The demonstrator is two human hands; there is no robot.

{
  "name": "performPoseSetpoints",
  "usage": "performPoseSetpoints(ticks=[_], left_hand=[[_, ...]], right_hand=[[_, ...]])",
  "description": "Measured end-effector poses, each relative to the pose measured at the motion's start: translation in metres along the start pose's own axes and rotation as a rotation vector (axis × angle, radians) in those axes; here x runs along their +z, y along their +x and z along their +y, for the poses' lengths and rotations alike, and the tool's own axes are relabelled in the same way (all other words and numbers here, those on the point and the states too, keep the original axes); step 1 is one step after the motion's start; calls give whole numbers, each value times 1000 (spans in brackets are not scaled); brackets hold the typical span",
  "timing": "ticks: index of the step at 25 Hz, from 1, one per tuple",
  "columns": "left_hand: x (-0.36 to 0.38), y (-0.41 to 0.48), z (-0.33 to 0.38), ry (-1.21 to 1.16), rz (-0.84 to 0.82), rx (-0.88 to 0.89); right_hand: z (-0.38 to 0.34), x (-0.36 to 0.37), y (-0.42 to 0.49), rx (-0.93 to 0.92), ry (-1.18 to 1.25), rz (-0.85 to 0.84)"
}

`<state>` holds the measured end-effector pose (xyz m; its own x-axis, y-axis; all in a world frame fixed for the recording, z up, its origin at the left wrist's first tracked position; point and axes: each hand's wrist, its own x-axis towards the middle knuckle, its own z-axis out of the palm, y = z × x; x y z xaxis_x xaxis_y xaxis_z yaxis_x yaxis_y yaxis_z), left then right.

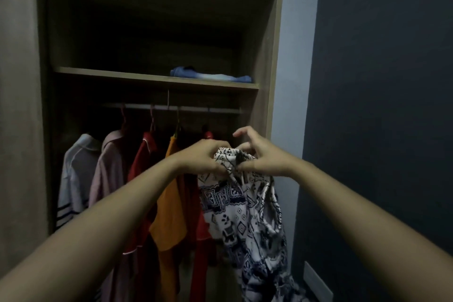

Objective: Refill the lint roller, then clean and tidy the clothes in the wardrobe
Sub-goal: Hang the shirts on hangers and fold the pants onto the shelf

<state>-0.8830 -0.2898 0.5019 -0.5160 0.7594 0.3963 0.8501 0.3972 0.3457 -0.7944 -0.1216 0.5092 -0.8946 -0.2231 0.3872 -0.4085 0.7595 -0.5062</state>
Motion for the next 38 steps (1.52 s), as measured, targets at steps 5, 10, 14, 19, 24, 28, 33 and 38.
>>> performPoseSetpoints(ticks=[5,10,14,19,24,28,33,38], left_hand=[[19,-4,-27,166,42,-131],[75,-34,-64,238,-105,-242],[82,-55,-81,260,-102,-298],[57,-72,-82,237,-110,-171],[2,-87,-62,-177,16,-162],[-20,-88,-48,-588,223,-106],[-14,-86,-52,-672,200,-152],[9,-106,-73,-549,230,-197]], right_hand=[[47,20,-19,233,-437,-234],[78,44,-33,391,-504,-442],[79,46,-38,412,-578,-517],[78,24,-48,302,-377,-373],[68,-14,-67,179,41,167],[55,-22,-67,72,465,435],[62,-21,-64,34,471,409],[81,5,-68,70,450,373]])
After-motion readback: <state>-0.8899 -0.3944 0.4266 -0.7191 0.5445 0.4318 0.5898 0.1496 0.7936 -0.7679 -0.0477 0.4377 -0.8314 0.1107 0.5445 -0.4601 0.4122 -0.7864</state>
